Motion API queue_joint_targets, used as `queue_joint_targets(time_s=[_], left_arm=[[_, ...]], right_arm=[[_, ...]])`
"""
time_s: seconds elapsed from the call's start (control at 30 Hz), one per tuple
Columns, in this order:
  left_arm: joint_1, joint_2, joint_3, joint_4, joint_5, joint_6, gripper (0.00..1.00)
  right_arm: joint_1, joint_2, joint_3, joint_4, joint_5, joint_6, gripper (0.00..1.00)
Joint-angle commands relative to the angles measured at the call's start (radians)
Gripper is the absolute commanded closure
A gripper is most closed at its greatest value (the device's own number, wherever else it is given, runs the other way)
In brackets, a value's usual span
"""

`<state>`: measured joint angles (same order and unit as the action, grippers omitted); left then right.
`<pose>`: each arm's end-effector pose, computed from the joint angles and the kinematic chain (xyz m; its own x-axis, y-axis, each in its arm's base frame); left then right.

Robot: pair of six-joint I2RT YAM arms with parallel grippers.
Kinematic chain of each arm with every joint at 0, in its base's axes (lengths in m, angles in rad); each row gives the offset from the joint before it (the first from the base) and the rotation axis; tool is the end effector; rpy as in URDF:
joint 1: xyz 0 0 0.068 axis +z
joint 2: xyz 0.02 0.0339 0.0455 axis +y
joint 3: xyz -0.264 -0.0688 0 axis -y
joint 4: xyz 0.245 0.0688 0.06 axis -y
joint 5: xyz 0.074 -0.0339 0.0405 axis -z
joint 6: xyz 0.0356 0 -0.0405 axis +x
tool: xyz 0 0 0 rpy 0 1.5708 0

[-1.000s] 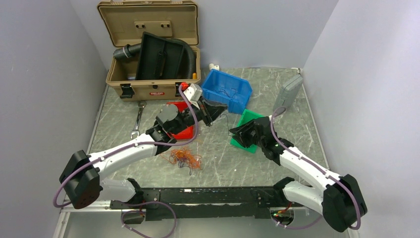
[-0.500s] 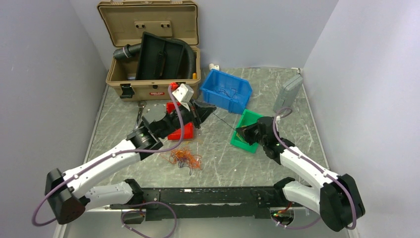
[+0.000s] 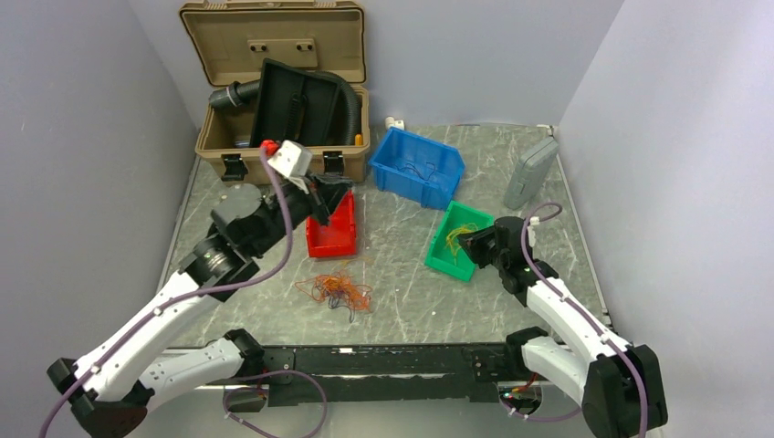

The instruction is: Untangle the cables

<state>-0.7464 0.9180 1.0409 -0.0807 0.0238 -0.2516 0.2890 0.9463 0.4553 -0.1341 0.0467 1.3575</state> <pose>0.1499 -0.1398 0.4174 -0.1433 -0.2064 -0.9679 0.6821 0.6881 -0.2478 0.1911 0.0551 0.2010 -0.3615 0.9110 -0.1984 0.4956 0.3680 0.7867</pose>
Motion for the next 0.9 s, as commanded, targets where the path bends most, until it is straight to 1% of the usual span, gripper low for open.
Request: queue_joint_targets(time_s=[0.0, 0.03, 0.07, 0.1, 0.23, 0.3, 0.37, 0.43, 0.53, 0.6, 0.73, 0.87], left_arm=[[0.027, -0.058, 0.060, -0.041, -0.021, 0.021, 1.00], [0.031, -0.062, 0.062, -0.044, -0.021, 0.021, 1.00], [0.033, -0.063, 0.064, -0.044, -0.013, 0.021, 1.00], [0.033, -0.059, 0.065, -0.042, 0.000, 0.021, 1.00], [0.035, -0.026, 0.088, -0.071, 0.007, 0.027, 1.00], [0.042, -0.003, 0.100, -0.088, -0.005, 0.032, 1.00], [0.060, 0.037, 0.121, -0.114, -0.004, 0.029, 1.00], [0.087, 0.077, 0.148, -0.148, 0.003, 0.026, 1.00], [0.124, 0.130, 0.172, -0.168, 0.015, 0.025, 1.00], [0.141, 0.156, 0.182, -0.171, 0.015, 0.030, 1.00], [0.167, 0.202, 0.201, -0.194, -0.010, 0.043, 1.00], [0.192, 0.244, 0.198, -0.208, -0.021, 0.054, 1.00]], right_arm=[[-0.042, -0.022, -0.031, -0.004, -0.014, -0.032, 0.80], [-0.043, -0.022, -0.030, -0.001, -0.018, -0.039, 0.80], [-0.044, -0.026, -0.025, 0.002, -0.024, -0.050, 0.77], [-0.044, -0.028, -0.018, 0.011, -0.037, -0.071, 0.71], [-0.043, -0.038, 0.045, 0.011, -0.096, -0.173, 0.38], [-0.042, -0.049, 0.079, -0.007, -0.123, -0.221, 0.30], [-0.041, -0.069, 0.109, -0.023, -0.151, -0.267, 0.26], [-0.027, -0.109, 0.139, -0.057, -0.142, -0.328, 0.23], [-0.004, -0.175, 0.168, -0.093, -0.119, -0.400, 0.14], [-0.003, -0.209, 0.188, -0.115, -0.115, -0.444, 0.09], [-0.003, -0.232, 0.237, -0.166, -0.104, -0.509, 0.08], [-0.003, -0.234, 0.253, -0.165, -0.108, -0.533, 0.08]])
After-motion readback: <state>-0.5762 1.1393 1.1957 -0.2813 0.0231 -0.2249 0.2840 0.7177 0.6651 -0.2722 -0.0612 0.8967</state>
